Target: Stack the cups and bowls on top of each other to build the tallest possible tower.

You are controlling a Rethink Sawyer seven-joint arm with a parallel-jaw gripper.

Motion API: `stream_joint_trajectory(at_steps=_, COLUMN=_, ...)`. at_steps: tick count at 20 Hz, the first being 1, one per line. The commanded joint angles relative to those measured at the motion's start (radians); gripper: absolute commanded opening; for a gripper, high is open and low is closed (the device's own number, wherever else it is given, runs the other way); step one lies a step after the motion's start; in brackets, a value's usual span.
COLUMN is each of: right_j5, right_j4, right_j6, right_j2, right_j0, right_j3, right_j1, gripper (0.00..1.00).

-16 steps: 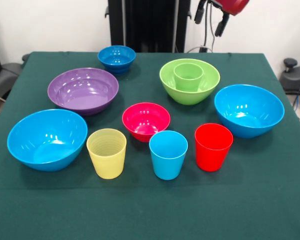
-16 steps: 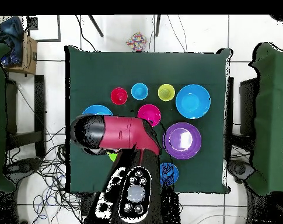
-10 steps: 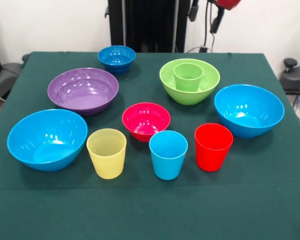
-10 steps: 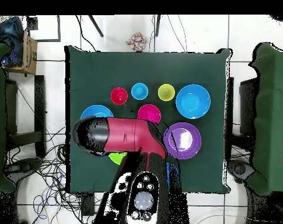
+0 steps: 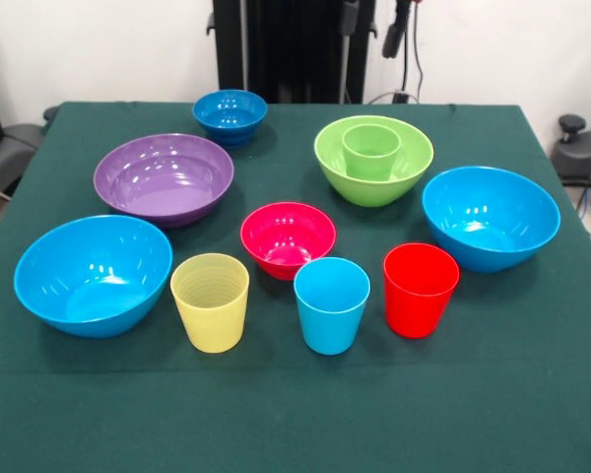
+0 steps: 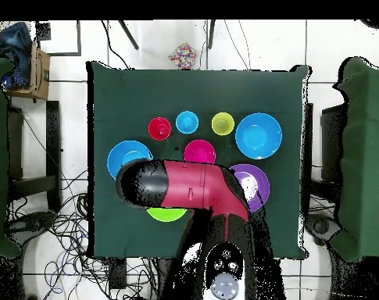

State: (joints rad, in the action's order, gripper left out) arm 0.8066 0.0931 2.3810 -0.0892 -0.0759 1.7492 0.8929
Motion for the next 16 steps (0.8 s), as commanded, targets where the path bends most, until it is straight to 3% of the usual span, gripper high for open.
stream_joint_trajectory(at_steps=1, right_j5=-0.081, right_j4=0.101, right_j6=-0.24, right_j2=0.159, right_j0=-0.053, right_j3=0.078, right_j1=-0.027, gripper=1.0)
stream_joint_trajectory(at_steps=10, right_j5=-0.059, right_j4=0.158, right_j6=-0.249, right_j2=0.202, right_j0=-0.104, right_j3=0.061, right_j1=-0.042, gripper=1.0)
stream_joint_trajectory(at_steps=16, right_j5=-0.043, right_j4=0.184, right_j6=-0.249, right_j2=0.243, right_j0=-0.145, right_j3=0.01, right_j1=-0.094, gripper=1.0)
